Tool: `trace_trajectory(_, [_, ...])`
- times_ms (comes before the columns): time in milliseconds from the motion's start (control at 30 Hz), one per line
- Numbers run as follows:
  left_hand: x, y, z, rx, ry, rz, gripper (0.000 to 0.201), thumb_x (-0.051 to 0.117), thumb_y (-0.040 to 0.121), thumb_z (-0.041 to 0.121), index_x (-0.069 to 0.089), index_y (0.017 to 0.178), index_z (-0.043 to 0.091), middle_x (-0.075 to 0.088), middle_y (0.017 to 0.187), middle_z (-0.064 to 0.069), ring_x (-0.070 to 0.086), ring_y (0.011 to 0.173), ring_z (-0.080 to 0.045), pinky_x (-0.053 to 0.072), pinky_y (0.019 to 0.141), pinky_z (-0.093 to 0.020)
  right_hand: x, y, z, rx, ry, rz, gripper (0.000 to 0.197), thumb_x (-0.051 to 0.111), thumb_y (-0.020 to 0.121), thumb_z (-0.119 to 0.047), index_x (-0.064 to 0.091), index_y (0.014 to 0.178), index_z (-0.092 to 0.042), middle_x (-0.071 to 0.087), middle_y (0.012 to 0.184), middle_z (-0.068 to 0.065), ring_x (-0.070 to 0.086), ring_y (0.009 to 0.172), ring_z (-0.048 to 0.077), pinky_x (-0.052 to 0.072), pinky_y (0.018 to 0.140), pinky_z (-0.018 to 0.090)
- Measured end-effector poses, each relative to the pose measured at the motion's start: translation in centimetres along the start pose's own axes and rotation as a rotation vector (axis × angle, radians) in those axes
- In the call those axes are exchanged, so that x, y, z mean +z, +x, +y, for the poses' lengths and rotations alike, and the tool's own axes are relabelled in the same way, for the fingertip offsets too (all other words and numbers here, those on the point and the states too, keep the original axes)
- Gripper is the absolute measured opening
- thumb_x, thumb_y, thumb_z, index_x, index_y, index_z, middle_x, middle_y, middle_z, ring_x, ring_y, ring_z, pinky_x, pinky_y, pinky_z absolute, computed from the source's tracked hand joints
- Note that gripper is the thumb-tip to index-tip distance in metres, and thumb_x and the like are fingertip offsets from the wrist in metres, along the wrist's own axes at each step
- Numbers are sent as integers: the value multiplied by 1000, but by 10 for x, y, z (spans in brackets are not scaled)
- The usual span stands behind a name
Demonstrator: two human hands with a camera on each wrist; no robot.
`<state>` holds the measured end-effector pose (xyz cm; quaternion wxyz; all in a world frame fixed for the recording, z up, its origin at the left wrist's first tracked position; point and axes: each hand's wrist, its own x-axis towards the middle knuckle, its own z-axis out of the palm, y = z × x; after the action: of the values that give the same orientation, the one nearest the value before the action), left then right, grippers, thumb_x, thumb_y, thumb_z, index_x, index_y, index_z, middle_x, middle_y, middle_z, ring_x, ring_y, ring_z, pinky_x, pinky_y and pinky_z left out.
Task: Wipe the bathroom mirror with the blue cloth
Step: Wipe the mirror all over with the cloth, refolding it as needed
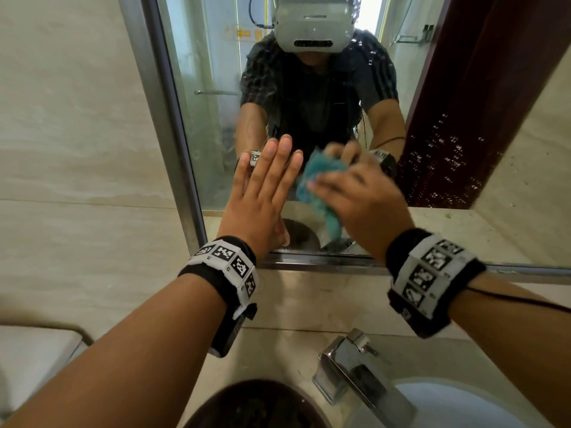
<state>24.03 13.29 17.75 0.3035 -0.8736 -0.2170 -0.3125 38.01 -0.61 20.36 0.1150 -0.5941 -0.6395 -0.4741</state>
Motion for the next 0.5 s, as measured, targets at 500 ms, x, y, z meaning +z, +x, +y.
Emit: trace_trajectory(500, [1,1,2,-12,11,3,118,65,68,56,-6,150,9,-9,157,-12,-1,145,-30,-6,116,-47,9,-6,-18,-58,88,-113,27,57,85,-12,68,110,-13,65,105,7,55,83,27,50,72,38])
